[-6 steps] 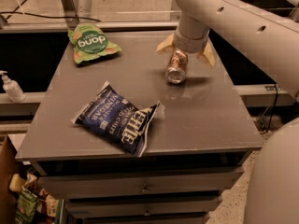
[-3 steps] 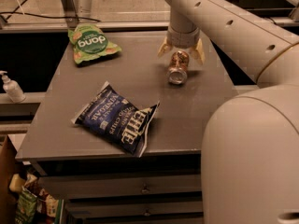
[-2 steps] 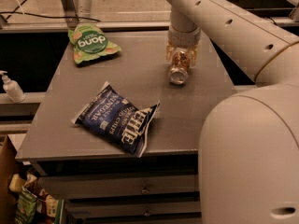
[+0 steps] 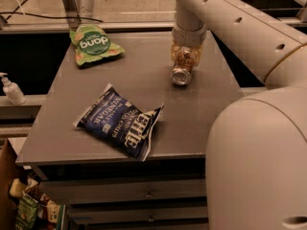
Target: Place orange can upright
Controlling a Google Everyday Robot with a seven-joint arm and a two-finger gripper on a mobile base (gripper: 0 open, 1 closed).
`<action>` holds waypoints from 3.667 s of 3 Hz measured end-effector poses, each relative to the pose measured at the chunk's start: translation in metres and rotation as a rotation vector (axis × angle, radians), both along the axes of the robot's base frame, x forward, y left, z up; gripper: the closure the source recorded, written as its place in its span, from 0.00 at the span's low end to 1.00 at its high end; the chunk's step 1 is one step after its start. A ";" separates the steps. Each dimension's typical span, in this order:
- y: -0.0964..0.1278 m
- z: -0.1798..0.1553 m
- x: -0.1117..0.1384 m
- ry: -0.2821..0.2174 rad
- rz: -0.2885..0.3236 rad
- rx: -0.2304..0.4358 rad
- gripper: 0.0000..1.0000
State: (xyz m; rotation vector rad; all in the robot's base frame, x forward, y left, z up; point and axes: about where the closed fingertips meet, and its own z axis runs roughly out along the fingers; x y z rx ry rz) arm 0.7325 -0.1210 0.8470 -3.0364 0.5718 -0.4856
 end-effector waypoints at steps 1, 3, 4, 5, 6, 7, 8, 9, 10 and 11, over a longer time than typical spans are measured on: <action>0.010 0.014 -0.003 -0.025 0.032 0.093 1.00; 0.030 0.034 -0.016 -0.037 0.069 0.227 1.00; 0.037 0.025 -0.009 -0.033 0.100 0.318 1.00; 0.050 0.030 -0.014 -0.019 0.204 0.494 1.00; 0.053 0.047 -0.026 -0.057 0.362 0.661 1.00; 0.044 0.065 -0.040 -0.148 0.494 0.776 1.00; 0.031 0.079 -0.054 -0.290 0.594 0.881 1.00; 0.021 0.087 -0.066 -0.422 0.646 0.974 1.00; 0.020 0.091 -0.070 -0.453 0.666 0.981 1.00; 0.021 0.092 -0.069 -0.479 0.702 1.019 1.00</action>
Offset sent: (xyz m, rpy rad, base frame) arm -0.0371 0.0456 0.0783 0.3867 -0.0774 0.1069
